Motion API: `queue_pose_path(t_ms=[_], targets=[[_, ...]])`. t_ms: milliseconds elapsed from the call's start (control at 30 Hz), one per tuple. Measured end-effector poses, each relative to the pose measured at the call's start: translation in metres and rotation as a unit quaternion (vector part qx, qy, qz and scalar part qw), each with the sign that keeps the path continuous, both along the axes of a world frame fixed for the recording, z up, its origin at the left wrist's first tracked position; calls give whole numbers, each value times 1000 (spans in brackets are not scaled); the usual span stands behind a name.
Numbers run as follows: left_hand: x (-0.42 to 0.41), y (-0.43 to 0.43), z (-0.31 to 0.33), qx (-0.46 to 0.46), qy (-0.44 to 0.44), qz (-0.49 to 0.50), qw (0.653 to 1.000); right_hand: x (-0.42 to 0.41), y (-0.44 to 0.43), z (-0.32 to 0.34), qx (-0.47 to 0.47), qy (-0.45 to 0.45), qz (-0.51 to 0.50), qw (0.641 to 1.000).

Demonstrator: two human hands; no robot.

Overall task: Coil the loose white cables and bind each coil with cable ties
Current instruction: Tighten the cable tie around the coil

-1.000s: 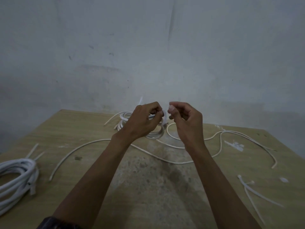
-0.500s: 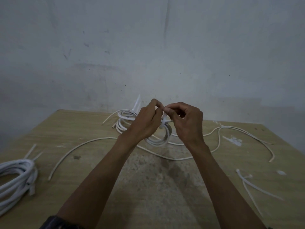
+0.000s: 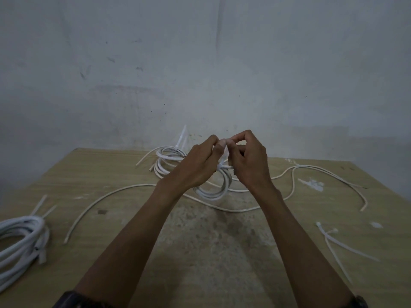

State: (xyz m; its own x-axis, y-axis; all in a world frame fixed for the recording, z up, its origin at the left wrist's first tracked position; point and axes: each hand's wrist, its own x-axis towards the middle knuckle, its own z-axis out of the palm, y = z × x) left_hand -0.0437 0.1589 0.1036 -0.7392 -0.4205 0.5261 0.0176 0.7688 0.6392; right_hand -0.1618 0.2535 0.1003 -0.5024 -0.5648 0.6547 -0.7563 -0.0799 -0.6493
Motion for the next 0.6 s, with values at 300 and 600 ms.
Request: queue_pose_path(t_ms=[300, 600], targets=[[-5, -2, -7, -72, 3, -19, 997, -9, 10, 13, -38, 21, 36, 998], [-12, -2, -5, -124, 19, -22, 992, -9, 7, 16, -162, -78, -41, 983]])
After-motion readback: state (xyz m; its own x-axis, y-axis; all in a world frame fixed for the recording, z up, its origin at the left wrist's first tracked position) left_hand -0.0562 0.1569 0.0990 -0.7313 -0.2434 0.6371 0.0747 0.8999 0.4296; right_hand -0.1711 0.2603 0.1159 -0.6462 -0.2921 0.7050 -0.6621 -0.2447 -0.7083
